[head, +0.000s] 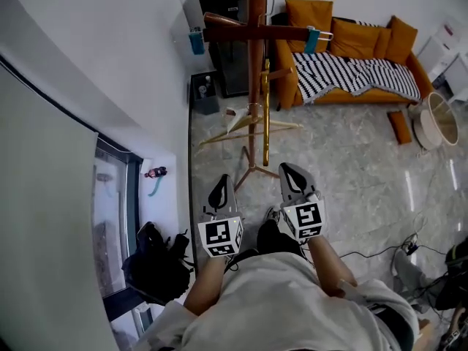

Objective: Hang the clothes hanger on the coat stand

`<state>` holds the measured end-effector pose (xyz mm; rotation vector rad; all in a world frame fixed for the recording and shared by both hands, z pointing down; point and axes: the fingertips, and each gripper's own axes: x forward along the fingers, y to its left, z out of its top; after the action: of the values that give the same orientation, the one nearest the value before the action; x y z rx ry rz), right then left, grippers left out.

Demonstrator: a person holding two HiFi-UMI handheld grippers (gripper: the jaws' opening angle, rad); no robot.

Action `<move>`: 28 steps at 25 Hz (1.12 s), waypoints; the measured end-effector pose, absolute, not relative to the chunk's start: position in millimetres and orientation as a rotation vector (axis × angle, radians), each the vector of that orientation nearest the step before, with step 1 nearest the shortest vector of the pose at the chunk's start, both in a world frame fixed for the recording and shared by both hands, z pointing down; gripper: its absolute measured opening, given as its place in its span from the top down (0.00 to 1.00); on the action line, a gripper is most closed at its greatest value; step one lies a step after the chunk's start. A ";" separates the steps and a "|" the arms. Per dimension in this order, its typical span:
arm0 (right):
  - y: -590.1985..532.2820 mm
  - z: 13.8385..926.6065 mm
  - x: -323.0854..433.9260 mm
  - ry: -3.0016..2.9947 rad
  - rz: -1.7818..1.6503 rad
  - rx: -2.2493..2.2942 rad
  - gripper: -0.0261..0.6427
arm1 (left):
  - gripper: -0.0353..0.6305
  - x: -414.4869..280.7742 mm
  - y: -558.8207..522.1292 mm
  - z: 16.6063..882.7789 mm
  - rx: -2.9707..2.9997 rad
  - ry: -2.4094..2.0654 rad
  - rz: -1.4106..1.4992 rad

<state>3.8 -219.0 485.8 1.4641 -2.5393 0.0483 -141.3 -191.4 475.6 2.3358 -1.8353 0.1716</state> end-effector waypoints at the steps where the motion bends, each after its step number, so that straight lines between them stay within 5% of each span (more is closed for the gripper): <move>1: -207.7 483.5 -0.6 -2.543 0.036 1.461 0.95 | 0.93 -140.9 -181.3 472.2 2.347 -1.837 0.160; 28: -76.8 437.1 -31.8 -2.489 -0.210 1.428 0.95 | 0.93 -148.1 -52.7 452.9 2.427 -1.876 0.030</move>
<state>-31.8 -76.8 437.1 1.4284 -2.4887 -0.2104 -148.1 -52.7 452.9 2.4274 -1.8761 0.0303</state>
